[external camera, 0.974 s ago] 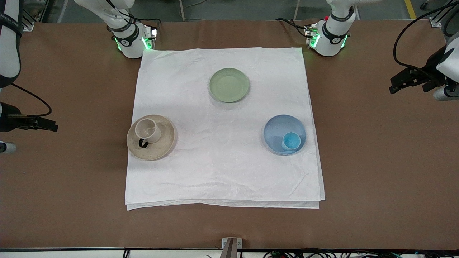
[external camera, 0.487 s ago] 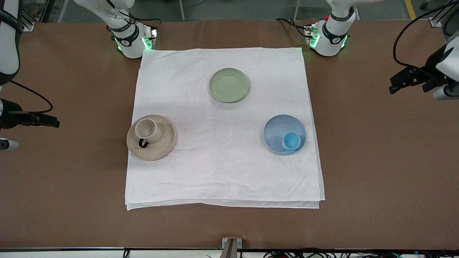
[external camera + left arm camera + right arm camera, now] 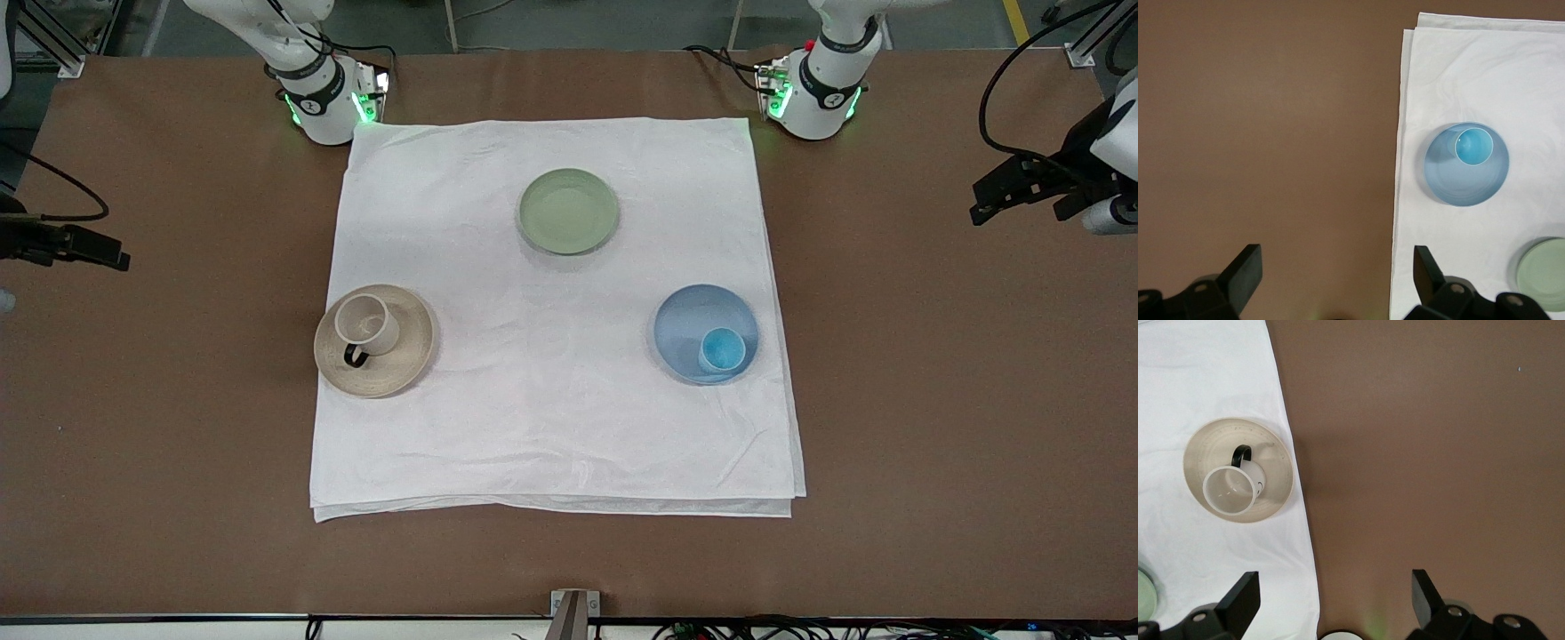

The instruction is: Place blue cup in blue plate and white mug in gray plate

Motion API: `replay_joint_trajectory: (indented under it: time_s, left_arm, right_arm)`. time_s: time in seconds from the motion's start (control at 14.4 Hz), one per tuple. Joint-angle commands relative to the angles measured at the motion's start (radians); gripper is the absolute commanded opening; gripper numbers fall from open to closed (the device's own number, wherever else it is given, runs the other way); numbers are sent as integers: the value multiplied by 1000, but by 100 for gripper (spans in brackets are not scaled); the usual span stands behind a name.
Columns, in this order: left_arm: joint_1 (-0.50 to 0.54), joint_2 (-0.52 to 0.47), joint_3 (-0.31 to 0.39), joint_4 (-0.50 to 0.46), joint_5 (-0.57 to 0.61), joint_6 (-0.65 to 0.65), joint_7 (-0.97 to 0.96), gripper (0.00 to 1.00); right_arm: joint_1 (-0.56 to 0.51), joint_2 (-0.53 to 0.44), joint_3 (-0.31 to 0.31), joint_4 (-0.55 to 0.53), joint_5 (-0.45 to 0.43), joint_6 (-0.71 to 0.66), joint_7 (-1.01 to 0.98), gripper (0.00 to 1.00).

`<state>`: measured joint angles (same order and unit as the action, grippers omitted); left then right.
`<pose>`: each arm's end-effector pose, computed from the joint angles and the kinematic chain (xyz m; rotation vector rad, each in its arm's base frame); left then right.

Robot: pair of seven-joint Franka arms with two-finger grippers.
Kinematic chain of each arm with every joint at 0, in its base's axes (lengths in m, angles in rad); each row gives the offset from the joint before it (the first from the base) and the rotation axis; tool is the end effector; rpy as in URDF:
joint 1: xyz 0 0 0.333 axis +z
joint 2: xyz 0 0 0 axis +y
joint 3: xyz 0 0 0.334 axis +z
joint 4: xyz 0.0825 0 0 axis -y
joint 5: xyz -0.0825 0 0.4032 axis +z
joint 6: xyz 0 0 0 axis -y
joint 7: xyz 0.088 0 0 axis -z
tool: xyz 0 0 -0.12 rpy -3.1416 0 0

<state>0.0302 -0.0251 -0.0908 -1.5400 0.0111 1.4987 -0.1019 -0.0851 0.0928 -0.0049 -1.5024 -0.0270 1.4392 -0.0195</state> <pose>0.5571 -0.0331 0.6524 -3.1262 -0.0657 0.0237 0.5838 -0.0561 0.5984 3.1111 -0.1120 -0.2453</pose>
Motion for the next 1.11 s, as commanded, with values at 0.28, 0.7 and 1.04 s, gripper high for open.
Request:
replay_joint_trajectory:
  time_s: [0.28,0.7,1.04]
  left_arm:
    - [14,-27,-4,-19,-11,2,18,100]
    - [14,-24,-3,-8,-3,-21,14,100]
    - [10,-16,-50,-15,3,-49,-4,100]
  right_arm:
    - [36,-148,-21,-134,18,21,-10,100]
    - [88,-206,-75,-176,19,24,-10,100]
    - [90,-228,-86,-173,21,18,-10,100]
